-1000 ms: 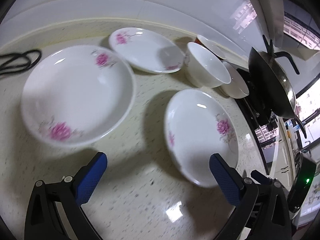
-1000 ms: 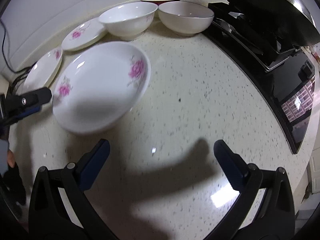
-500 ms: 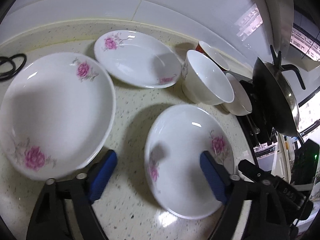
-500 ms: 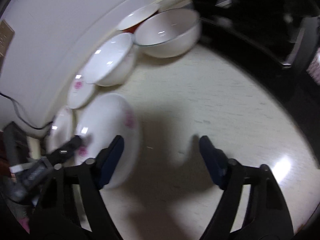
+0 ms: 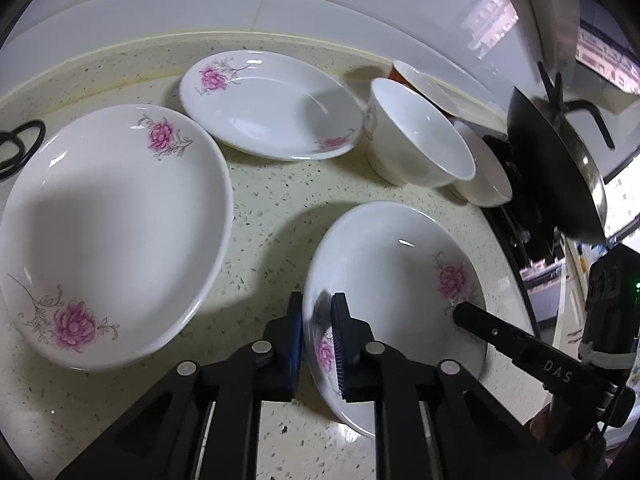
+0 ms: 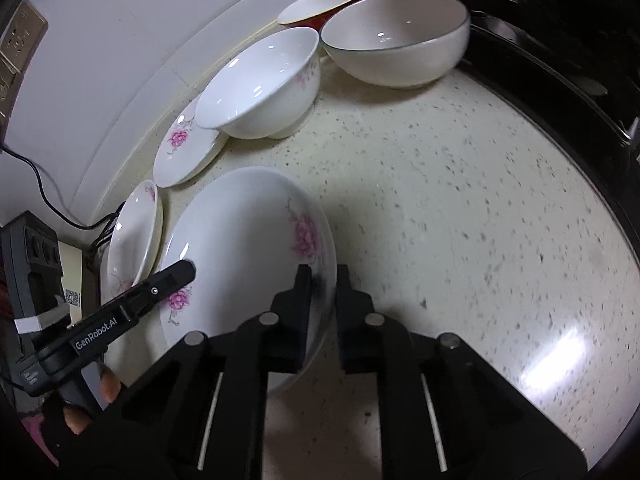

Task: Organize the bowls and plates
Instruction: 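Lift and carry both held plates toward the counter beside the stove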

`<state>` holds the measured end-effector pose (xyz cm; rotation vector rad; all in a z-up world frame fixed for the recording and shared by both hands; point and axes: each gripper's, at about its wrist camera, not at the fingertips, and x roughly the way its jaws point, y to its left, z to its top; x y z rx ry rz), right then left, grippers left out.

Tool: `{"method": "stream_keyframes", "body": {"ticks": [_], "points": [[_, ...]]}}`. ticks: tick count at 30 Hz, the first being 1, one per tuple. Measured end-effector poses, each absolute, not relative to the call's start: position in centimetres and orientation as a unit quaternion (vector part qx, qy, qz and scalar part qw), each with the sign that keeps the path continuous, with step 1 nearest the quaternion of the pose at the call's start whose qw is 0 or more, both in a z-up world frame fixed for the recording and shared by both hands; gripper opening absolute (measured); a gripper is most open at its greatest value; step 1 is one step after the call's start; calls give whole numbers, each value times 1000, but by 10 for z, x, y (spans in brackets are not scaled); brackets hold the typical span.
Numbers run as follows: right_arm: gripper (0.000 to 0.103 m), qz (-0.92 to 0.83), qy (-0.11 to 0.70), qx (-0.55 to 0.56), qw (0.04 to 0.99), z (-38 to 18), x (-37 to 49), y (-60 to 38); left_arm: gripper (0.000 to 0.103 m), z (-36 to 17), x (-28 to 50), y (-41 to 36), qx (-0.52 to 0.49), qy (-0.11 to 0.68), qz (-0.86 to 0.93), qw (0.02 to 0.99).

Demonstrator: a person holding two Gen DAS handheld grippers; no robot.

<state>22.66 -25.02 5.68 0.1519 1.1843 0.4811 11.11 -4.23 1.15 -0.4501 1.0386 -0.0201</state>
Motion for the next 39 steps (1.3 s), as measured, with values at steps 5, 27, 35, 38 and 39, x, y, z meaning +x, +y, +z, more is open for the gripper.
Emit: {"method": "stream_keyframes", "body": {"ticks": [5, 27, 35, 38, 39], "points": [[14, 210, 554, 78, 802, 57, 214, -250, 16, 14, 103, -48, -199, 503, -1, 841], [14, 51, 508, 143, 848, 100, 133, -418, 17, 31, 85, -195, -98, 519, -151, 836], [14, -4, 500, 161, 851, 97, 126, -461, 19, 18, 107, -255, -54, 531, -187, 825], [14, -15, 497, 153, 854, 96, 128, -468, 20, 16, 111, -265, -42, 534, -192, 822], [14, -17, 497, 151, 854, 96, 127, -470, 20, 17, 112, -268, -39, 532, -194, 823]]}}
